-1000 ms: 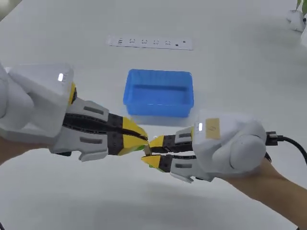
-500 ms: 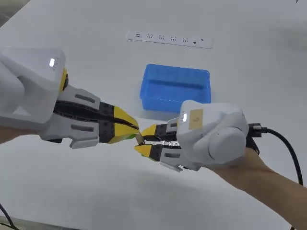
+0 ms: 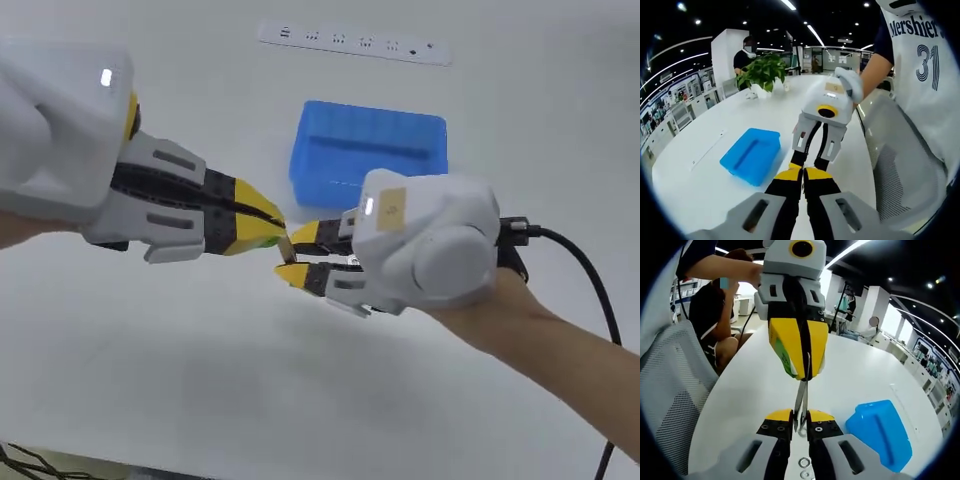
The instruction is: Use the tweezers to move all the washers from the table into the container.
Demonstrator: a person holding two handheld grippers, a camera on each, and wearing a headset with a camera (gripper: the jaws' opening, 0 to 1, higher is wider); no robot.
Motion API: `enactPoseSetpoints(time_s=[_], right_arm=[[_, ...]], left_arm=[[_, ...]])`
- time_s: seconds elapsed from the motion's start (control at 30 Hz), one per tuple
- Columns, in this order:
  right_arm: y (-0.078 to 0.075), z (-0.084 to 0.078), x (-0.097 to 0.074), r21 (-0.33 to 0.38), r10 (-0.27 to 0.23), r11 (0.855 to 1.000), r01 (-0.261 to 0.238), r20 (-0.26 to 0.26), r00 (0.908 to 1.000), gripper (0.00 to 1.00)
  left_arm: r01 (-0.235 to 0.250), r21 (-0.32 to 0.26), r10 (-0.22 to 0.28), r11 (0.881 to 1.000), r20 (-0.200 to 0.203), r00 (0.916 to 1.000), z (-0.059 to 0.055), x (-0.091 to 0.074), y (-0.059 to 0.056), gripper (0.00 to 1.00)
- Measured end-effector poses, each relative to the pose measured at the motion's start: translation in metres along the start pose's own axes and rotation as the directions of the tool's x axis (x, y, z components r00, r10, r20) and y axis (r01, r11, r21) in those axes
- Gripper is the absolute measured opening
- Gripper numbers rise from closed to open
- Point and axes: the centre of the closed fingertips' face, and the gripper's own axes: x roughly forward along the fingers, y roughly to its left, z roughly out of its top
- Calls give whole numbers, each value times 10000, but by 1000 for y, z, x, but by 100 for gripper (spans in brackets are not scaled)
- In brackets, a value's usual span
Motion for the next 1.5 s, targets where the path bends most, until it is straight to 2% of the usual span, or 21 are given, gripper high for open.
enactPoseSetpoints(time_s=[0.3, 0.83, 0.93, 1.23, 1.5], right_arm=[[-4, -6, 8, 330, -35, 9994, 34, 20, 10000, 12], [-4, -15, 8, 769, 10, 9970, -9, -23, 10000, 12], [-2, -16, 9, 785, 86, 9969, -80, -63, 9999, 12], [-4, -17, 11, 737, 87, 9972, -78, -108, 9999, 13], [-3, -18, 10, 1189, 180, 9927, -184, 39, 9998, 11]], left_arm=[[21, -66, -22, 10000, -74, 10000, -8, 4, 7, 6], [167, -361, -171, 9992, -90, 9998, -15, 10, 13, 6], [195, -391, -200, 9990, -135, 9997, -15, 11, 10, 6], [119, -459, -122, 9989, -59, 9999, -17, 11, 13, 6], [202, -635, -200, 9978, 39, 9998, -15, 13, 13, 6]])
